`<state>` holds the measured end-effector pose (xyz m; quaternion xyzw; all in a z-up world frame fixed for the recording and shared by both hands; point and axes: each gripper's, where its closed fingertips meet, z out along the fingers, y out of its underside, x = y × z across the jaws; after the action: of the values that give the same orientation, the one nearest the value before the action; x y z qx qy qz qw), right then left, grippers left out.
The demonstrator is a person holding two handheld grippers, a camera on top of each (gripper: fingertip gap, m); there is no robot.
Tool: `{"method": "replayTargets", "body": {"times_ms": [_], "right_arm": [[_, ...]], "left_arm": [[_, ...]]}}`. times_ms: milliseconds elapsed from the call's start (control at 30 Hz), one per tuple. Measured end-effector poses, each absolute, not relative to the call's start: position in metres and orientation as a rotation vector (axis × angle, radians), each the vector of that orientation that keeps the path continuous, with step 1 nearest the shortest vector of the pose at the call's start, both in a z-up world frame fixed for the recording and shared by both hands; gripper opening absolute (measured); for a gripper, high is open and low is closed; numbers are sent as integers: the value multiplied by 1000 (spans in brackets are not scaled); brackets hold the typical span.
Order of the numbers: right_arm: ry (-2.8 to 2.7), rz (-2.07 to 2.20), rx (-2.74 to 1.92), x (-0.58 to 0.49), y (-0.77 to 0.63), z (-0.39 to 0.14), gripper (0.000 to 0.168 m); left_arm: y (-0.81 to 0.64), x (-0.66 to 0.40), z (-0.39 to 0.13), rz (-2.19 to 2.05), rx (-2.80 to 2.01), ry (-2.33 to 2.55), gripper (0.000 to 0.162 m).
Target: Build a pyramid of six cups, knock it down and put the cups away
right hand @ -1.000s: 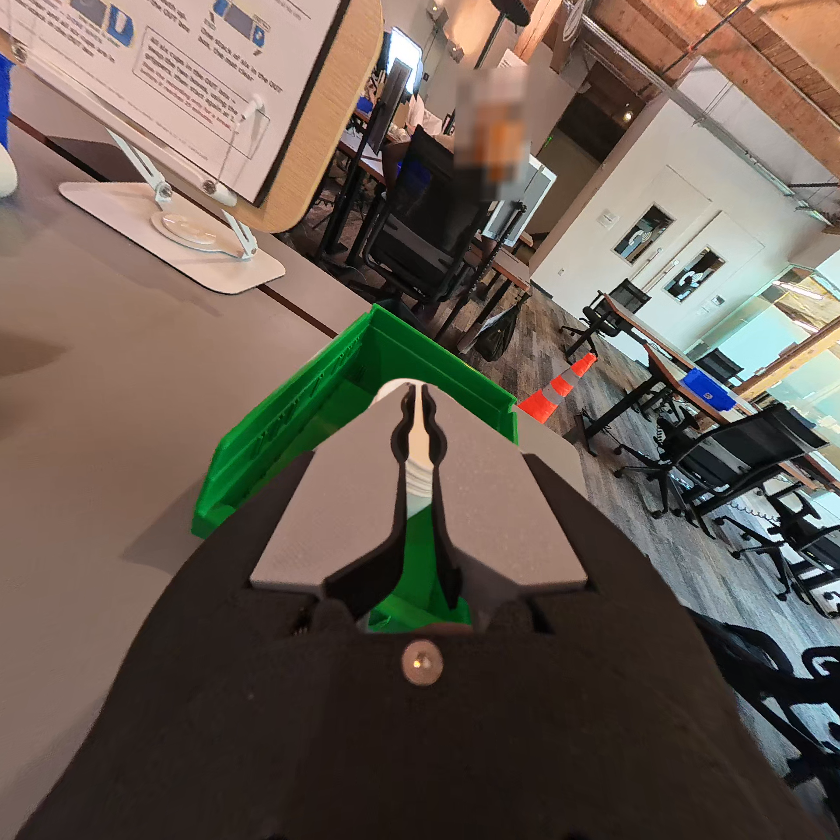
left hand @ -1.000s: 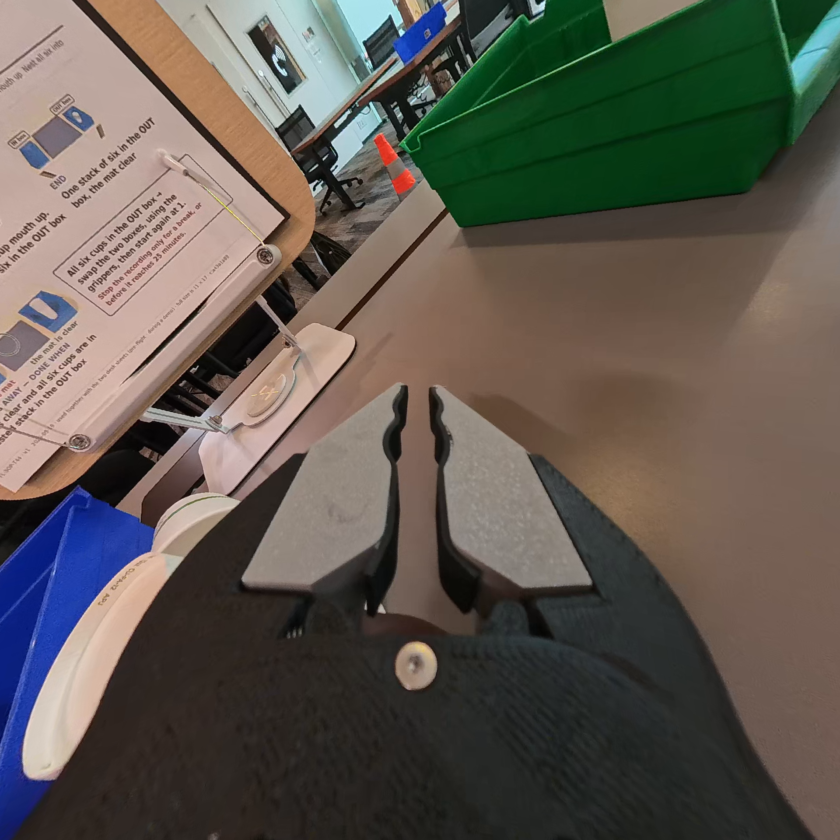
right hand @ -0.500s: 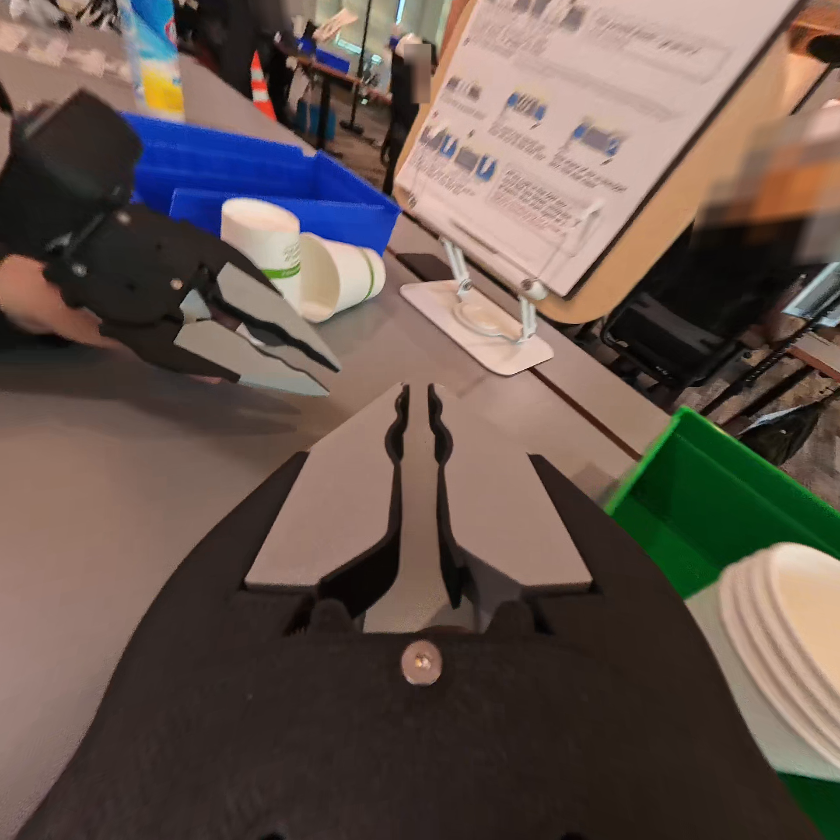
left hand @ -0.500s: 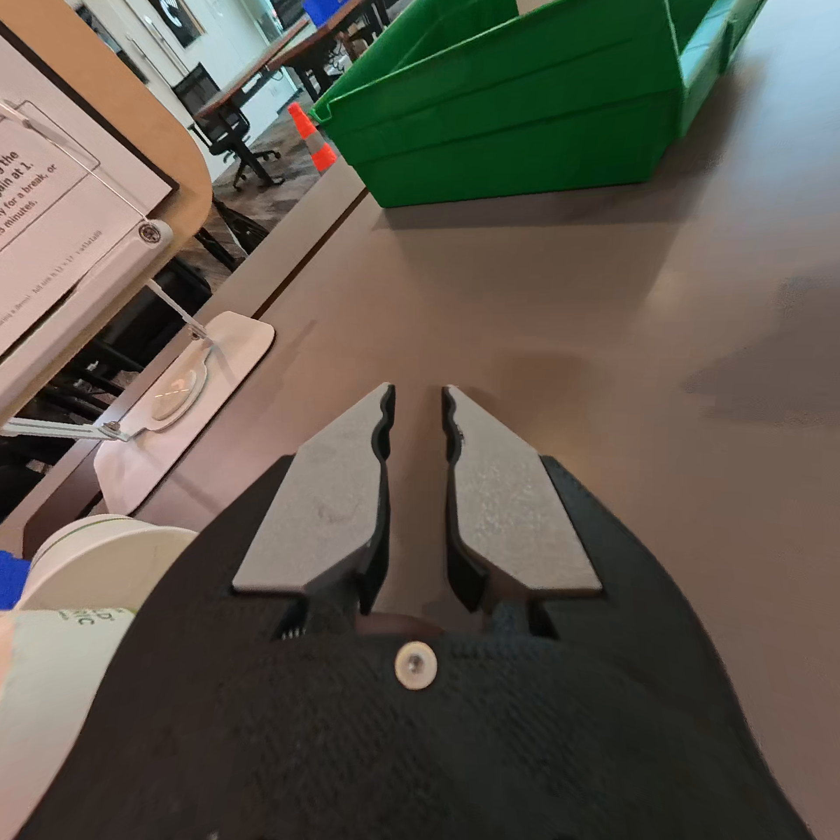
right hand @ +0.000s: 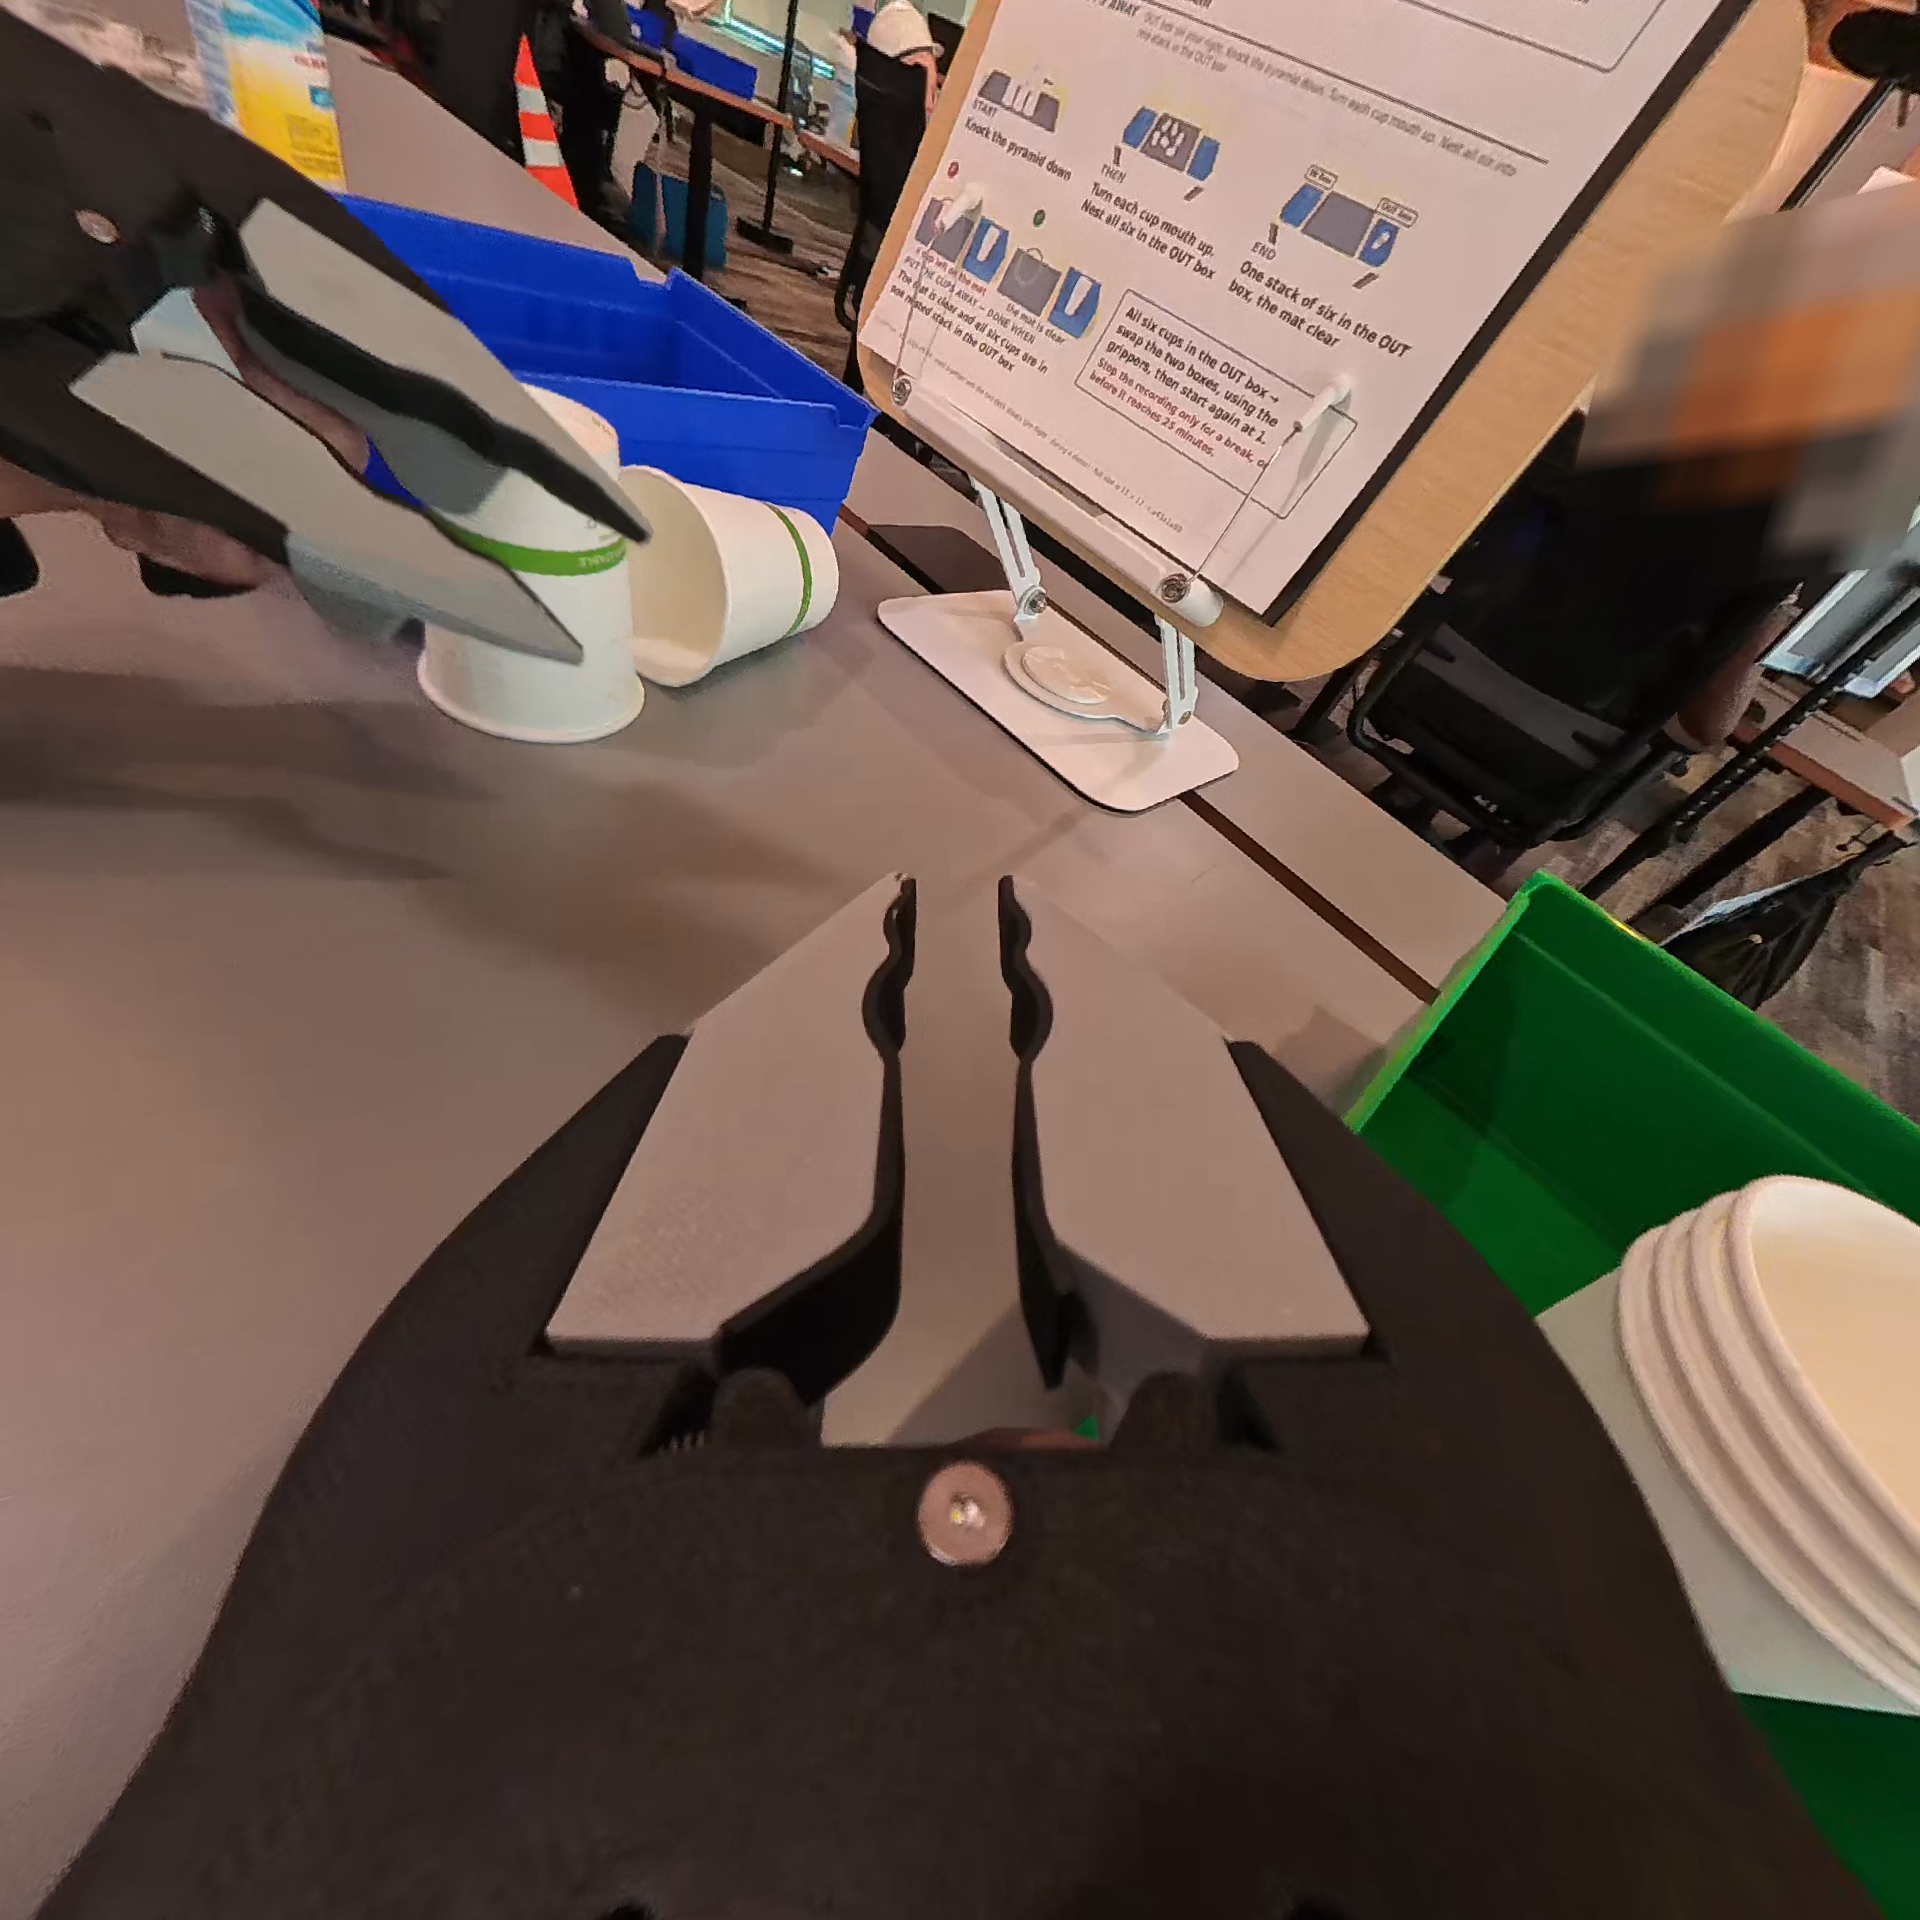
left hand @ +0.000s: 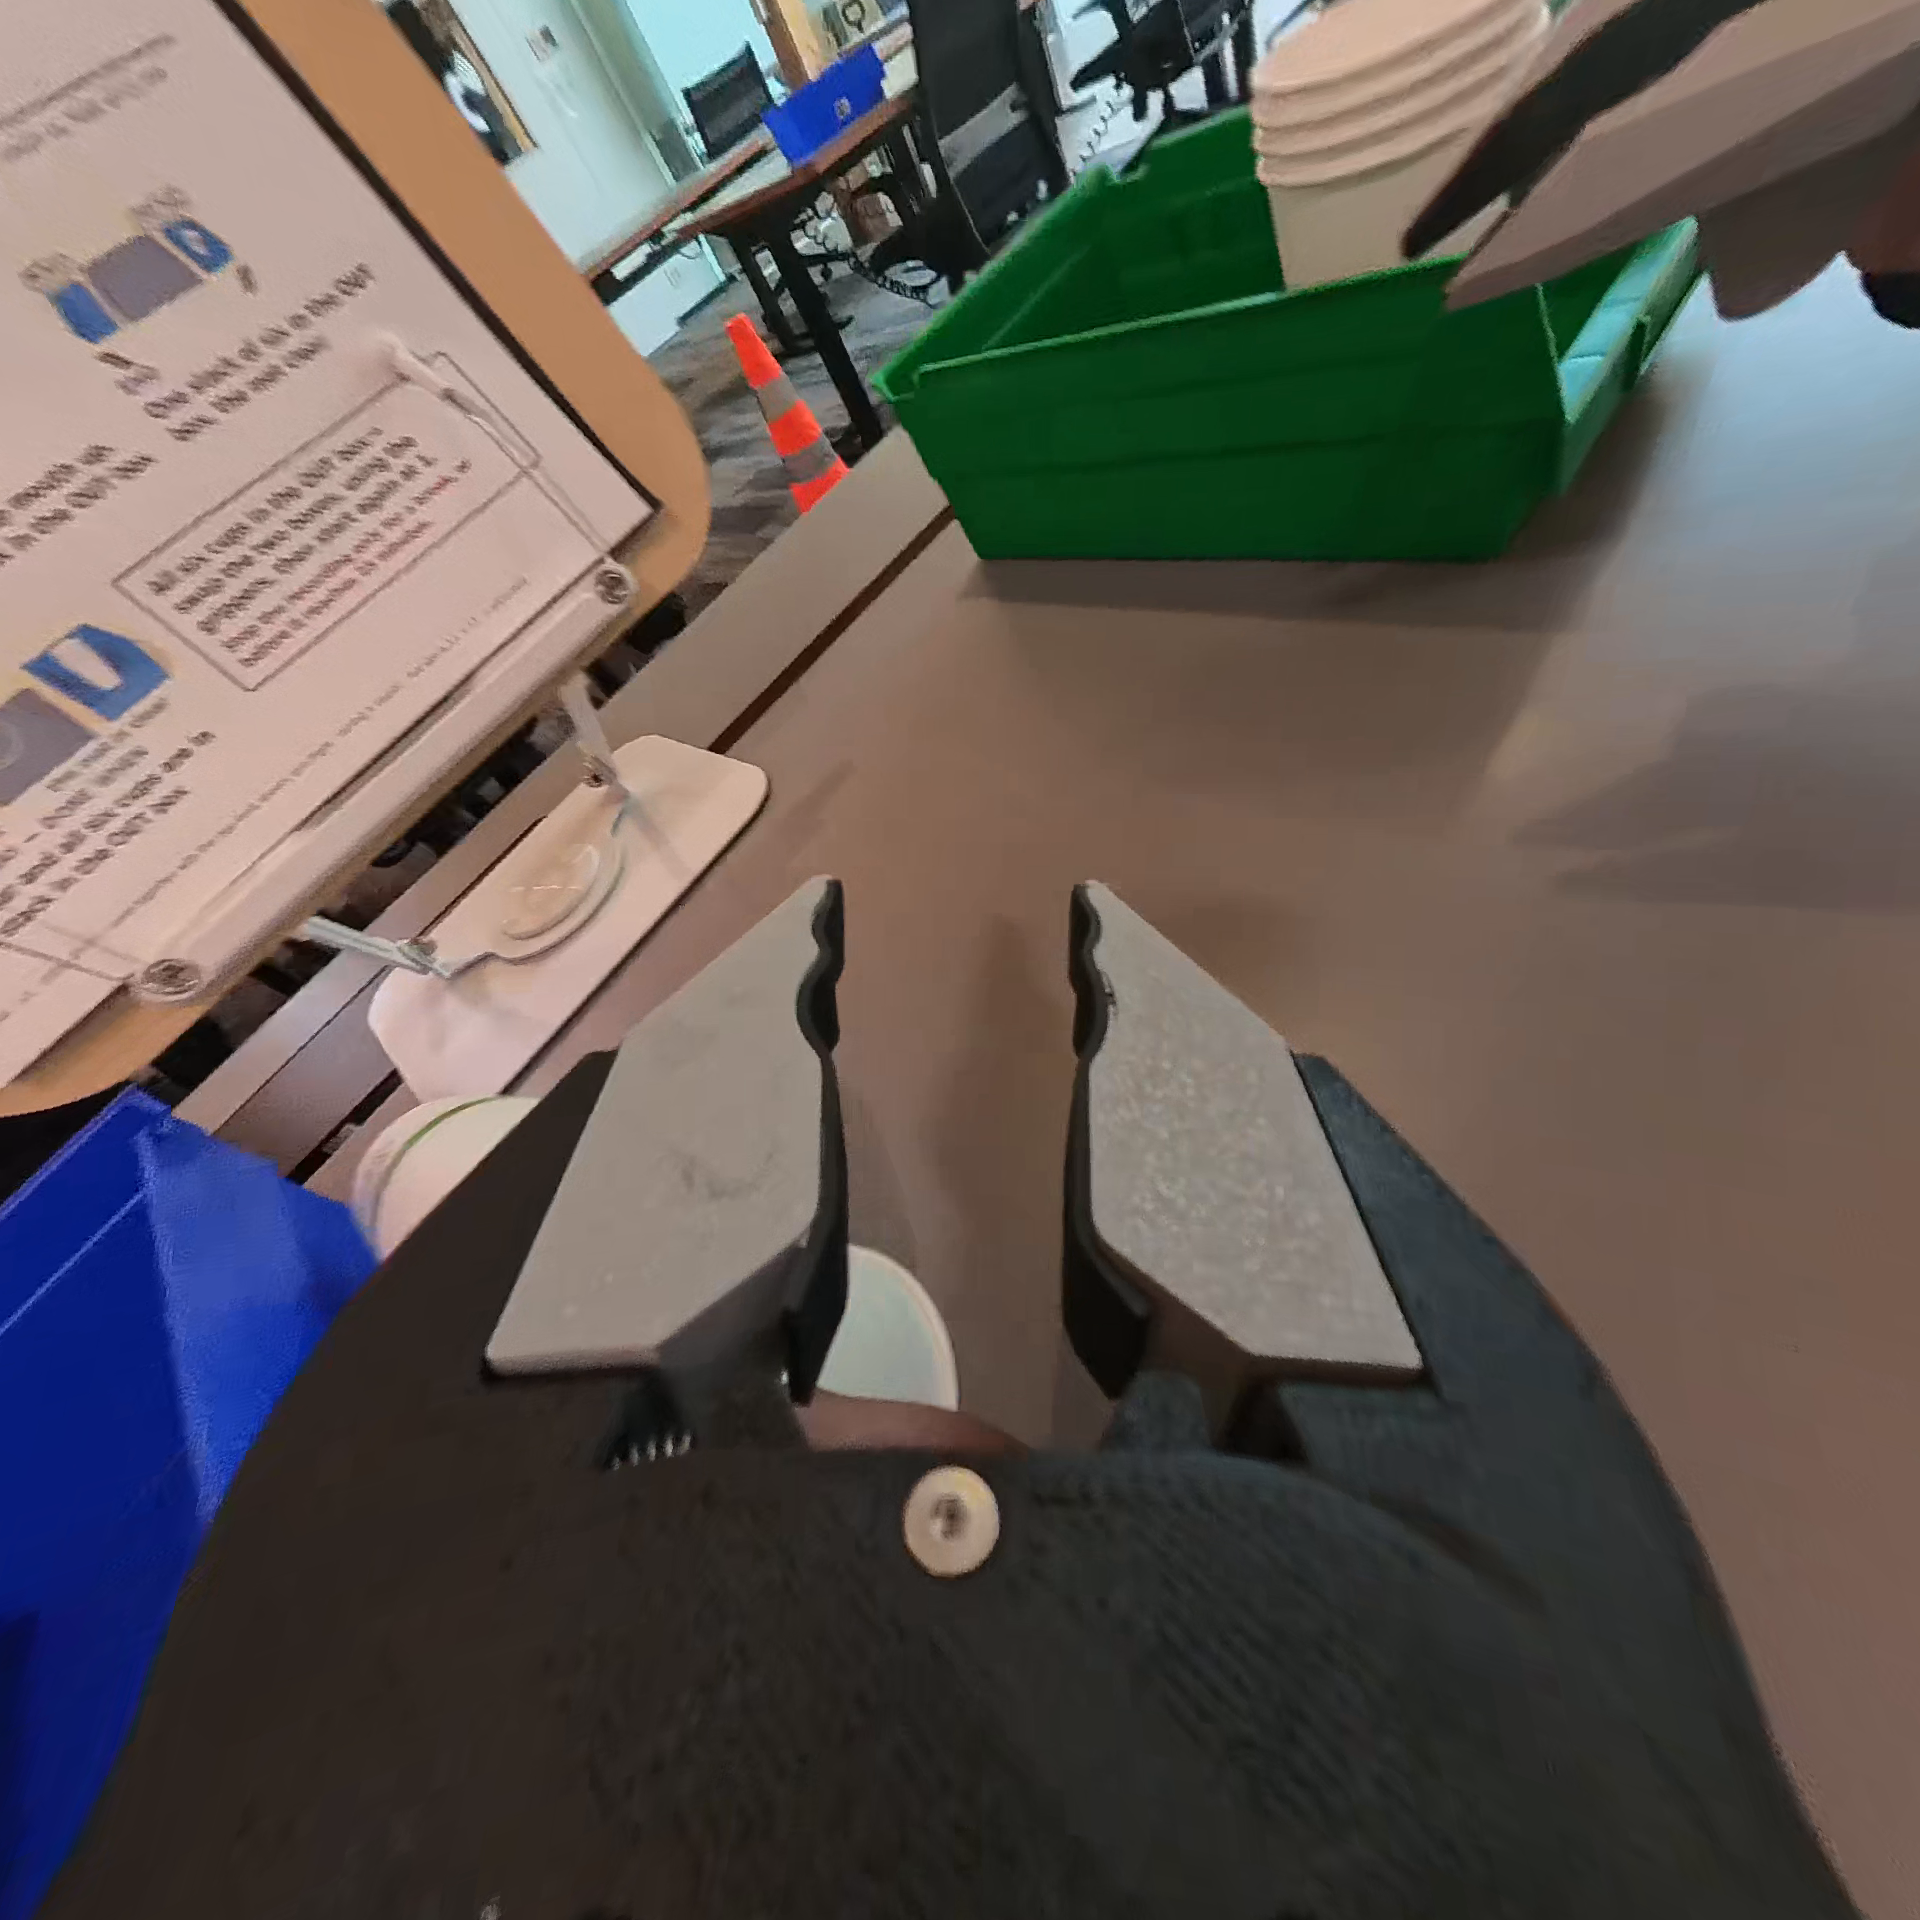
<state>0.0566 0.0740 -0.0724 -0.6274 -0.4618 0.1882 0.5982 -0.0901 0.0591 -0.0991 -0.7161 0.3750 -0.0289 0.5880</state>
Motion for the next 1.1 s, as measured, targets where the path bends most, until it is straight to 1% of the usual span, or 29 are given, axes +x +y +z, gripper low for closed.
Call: {"method": "replayTargets", "body": {"times_ms": [67, 133, 167, 200, 267, 333, 500, 733, 867, 933, 1100], "right_arm": [[-1071, 440, -1452, 57, 74, -72, 13], [-1075, 431, -1451, 57, 74, -72, 13], [-1076, 429, -1451, 57, 74, -72, 13], [-1076, 429, -1451, 57, 74, -72, 13], [-1079, 432, -1453, 57, 74, -73, 13], [-1080, 437, -1456, 57, 74, -74, 13], [-1084, 437, -1455, 56, 74, -74, 13], [-1091, 435, -1457, 56, 74, -75, 13], [-1088, 434, -1451, 56, 74, -74, 13], [-1091, 432, -1452, 55, 74, -75, 13], [-1089, 443, -1453, 55, 74, -75, 13]], "left_arm": [[58, -105, -85, -76, -1640, 821, 37], [56, -120, -67, -115, -1591, 739, 27], [56, -127, -63, -141, -1584, 708, 25], [56, -135, -65, -167, -1604, 690, 26], [54, -145, -85, -222, -1709, 723, 31], [54, -160, -99, -180, -1788, 751, 34], [52, -174, -89, -187, -1749, 691, 28], [42, -191, -93, -181, -1831, 686, 30], [41, -200, -95, -176, -1857, 661, 16], [42, -200, -104, -150, -1892, 688, 11], [40, -193, -105, -65, -1879, 776, 2]]}}
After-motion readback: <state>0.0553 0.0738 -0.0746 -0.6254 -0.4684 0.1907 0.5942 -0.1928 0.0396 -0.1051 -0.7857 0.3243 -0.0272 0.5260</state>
